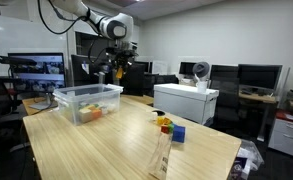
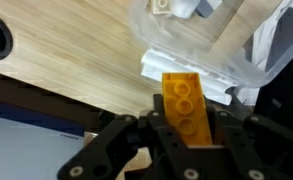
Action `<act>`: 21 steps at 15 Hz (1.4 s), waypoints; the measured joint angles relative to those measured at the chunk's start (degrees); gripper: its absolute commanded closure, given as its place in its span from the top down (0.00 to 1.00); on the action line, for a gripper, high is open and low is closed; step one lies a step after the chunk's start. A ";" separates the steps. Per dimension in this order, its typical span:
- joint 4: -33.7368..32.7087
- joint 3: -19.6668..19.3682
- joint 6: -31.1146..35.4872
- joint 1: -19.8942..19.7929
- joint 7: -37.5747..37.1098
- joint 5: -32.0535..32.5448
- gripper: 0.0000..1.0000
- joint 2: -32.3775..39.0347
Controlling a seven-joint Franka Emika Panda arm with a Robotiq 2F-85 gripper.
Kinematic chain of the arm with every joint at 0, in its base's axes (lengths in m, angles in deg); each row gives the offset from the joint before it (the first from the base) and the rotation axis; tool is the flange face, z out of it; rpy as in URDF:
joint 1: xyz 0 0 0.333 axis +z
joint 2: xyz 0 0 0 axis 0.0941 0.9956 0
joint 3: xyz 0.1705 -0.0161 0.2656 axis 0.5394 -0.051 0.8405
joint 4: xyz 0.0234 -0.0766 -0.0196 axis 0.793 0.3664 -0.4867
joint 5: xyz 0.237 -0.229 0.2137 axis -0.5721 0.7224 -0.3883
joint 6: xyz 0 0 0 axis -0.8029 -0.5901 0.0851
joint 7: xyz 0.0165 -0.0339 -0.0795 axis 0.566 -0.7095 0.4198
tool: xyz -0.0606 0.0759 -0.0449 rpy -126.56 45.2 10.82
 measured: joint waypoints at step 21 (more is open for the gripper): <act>0.22 -14.79 15.32 -4.24 -3.23 8.98 1.00 13.34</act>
